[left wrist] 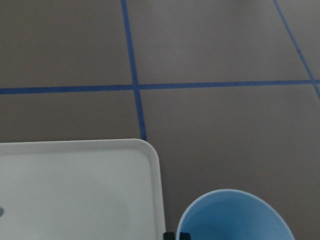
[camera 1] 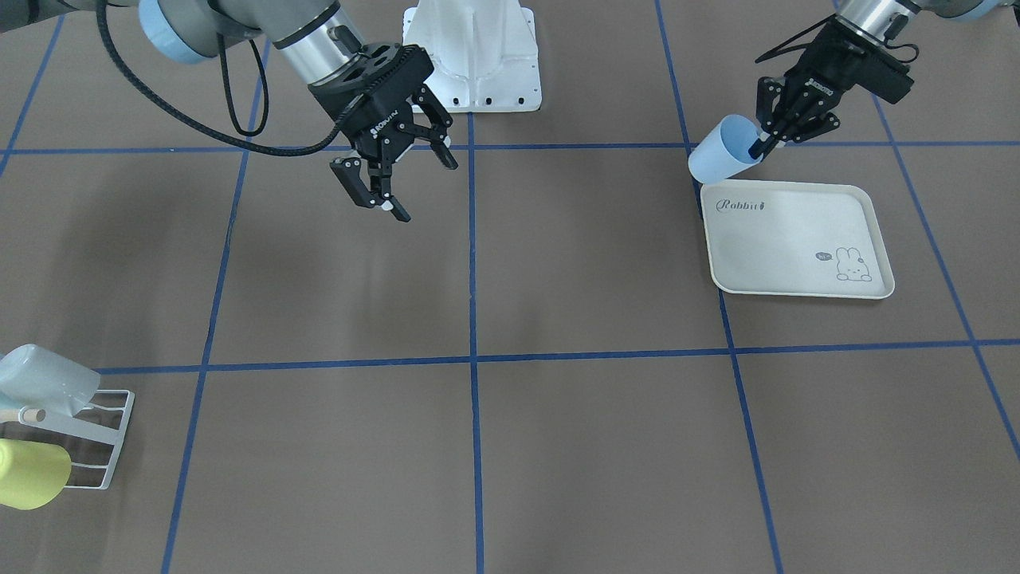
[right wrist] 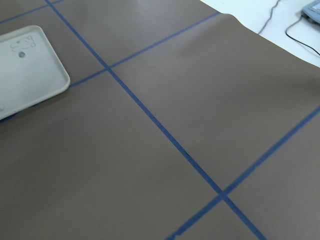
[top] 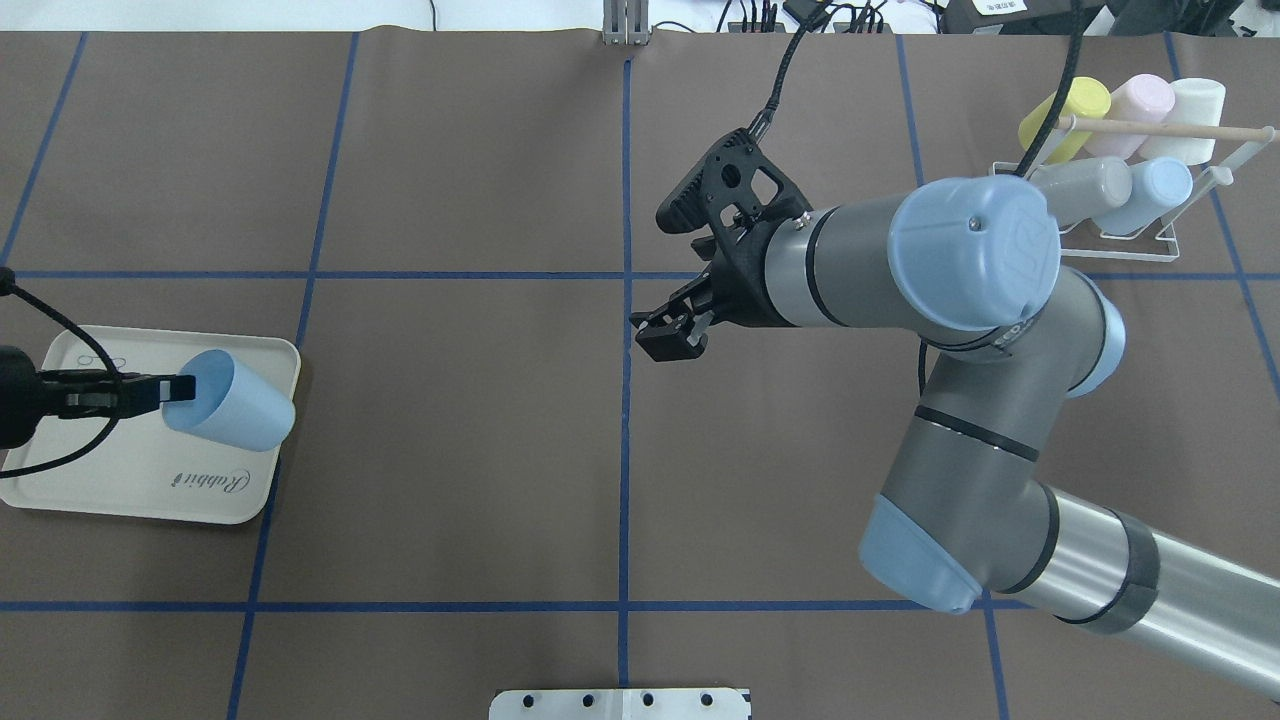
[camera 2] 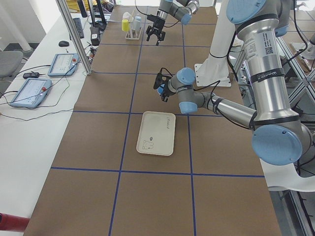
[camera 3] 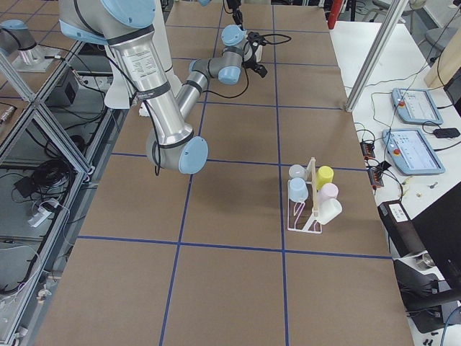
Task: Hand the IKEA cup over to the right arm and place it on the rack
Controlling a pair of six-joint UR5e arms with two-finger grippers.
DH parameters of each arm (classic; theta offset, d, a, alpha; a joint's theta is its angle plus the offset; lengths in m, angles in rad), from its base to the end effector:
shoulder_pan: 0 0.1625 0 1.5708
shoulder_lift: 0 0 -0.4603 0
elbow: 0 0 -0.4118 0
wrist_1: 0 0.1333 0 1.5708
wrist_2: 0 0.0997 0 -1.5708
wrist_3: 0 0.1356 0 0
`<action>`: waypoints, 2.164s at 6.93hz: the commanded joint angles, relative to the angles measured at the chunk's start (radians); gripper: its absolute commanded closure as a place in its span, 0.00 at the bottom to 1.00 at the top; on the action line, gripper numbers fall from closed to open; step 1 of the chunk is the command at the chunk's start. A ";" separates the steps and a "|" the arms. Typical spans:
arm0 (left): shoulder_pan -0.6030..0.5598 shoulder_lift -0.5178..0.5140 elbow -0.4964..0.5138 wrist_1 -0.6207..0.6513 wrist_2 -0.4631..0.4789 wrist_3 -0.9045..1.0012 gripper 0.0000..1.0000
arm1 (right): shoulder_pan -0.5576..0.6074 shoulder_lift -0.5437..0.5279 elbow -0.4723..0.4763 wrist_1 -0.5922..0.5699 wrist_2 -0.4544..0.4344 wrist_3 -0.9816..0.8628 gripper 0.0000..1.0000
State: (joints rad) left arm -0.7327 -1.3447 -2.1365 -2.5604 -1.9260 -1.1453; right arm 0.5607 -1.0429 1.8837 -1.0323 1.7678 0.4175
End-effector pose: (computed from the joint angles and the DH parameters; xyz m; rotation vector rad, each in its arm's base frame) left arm 0.2638 -0.3533 0.4075 0.4660 1.2613 -0.0234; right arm -0.4988 -0.4393 0.1807 0.9496 -1.0447 -0.6288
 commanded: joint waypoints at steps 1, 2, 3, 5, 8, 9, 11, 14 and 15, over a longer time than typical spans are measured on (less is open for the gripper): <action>0.004 -0.211 -0.014 0.002 -0.070 -0.214 1.00 | -0.057 -0.003 -0.160 0.377 -0.004 -0.003 0.01; 0.007 -0.294 -0.008 0.002 -0.070 -0.311 1.00 | -0.091 -0.009 -0.219 0.531 -0.033 -0.015 0.01; 0.010 -0.327 -0.005 0.002 -0.070 -0.324 1.00 | -0.120 -0.011 -0.263 0.657 -0.069 -0.060 0.01; 0.022 -0.394 0.047 0.018 -0.068 -0.326 1.00 | -0.163 -0.008 -0.325 0.831 -0.099 -0.103 0.01; 0.074 -0.464 0.124 0.023 -0.056 -0.337 1.00 | -0.186 0.000 -0.325 0.876 -0.116 -0.138 0.01; 0.087 -0.465 0.124 0.023 -0.056 -0.337 1.00 | -0.186 -0.002 -0.325 0.877 -0.120 -0.138 0.01; 0.108 -0.481 0.145 0.023 -0.041 -0.335 1.00 | -0.186 0.000 -0.322 0.877 -0.120 -0.149 0.01; 0.141 -0.501 0.179 0.023 -0.002 -0.335 1.00 | -0.186 0.000 -0.318 0.877 -0.120 -0.149 0.01; 0.145 -0.501 0.184 0.023 -0.002 -0.335 1.00 | -0.186 0.000 -0.318 0.877 -0.120 -0.149 0.01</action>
State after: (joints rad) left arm -0.5950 -1.8439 -1.9605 -2.5372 -1.9326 -1.4803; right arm 0.3743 -1.0427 1.5653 -0.1549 1.6475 0.2685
